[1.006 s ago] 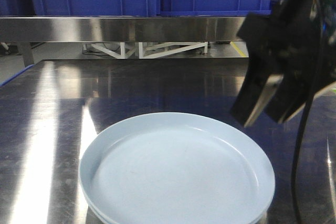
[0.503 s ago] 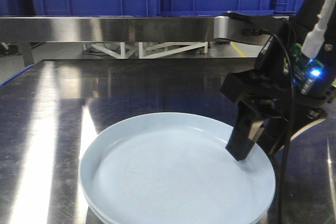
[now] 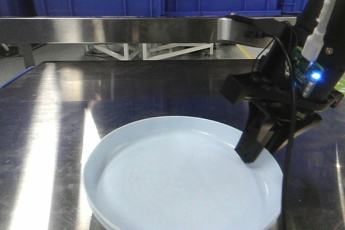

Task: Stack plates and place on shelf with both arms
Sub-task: 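Grasp the rim of the stacked plates with the right gripper, then lift the plate stack up off the table with the right gripper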

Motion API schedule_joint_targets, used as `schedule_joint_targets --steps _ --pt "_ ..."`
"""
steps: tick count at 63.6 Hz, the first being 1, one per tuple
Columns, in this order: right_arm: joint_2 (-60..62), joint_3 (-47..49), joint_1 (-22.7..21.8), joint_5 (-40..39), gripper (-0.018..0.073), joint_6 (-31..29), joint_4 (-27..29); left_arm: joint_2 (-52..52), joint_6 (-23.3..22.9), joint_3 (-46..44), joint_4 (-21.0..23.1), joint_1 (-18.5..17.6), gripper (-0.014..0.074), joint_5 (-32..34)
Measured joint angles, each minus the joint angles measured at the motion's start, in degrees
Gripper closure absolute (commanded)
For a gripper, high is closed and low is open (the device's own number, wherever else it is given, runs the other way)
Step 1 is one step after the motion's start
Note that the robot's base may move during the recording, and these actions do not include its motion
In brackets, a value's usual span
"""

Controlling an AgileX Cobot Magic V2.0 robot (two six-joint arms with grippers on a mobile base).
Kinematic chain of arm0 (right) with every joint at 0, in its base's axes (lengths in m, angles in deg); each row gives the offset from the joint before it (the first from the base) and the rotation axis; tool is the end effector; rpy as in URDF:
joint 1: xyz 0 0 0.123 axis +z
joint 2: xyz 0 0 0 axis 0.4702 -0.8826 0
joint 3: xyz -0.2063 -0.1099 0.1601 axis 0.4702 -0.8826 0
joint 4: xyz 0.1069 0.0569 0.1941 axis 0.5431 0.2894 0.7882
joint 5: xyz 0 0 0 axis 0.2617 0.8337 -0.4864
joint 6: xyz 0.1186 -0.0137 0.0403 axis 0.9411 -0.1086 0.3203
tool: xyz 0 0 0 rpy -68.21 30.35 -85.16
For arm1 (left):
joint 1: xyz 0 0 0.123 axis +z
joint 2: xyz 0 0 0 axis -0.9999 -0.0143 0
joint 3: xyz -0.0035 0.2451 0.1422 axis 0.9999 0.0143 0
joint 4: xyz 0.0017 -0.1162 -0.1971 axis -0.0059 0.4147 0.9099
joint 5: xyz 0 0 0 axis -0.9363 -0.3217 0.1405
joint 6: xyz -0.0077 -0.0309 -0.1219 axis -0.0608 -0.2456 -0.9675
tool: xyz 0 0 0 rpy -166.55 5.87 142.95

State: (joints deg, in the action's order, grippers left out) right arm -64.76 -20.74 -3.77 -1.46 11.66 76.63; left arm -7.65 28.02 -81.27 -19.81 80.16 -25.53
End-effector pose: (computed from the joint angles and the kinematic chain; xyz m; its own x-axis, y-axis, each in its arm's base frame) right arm 0.2455 0.1486 0.1817 -0.8961 -0.3385 -0.2871 -0.4163 0.8653 0.2792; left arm 0.1074 -0.0170 0.2926 -0.4796 -0.0016 -0.8775 0.1202 0.9904 -0.0675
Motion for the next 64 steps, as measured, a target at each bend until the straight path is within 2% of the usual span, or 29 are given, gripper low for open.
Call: schedule_joint_targets --steps 23,40,64 --pt "1.8 2.2 0.0 1.9 0.0502 0.2 -0.7 0.0 0.0 0.0 0.0 0.0 0.0512 0.0" --pt "14.0 2.2 0.0 -5.9 0.0502 0.2 -1.7 0.0 0.0 0.0 0.0 0.0 0.0512 0.0" --pt "35.2 -5.2 0.0 -14.2 0.0502 0.2 -1.7 0.0 0.0 0.0 0.0 0.0 0.0512 0.0"
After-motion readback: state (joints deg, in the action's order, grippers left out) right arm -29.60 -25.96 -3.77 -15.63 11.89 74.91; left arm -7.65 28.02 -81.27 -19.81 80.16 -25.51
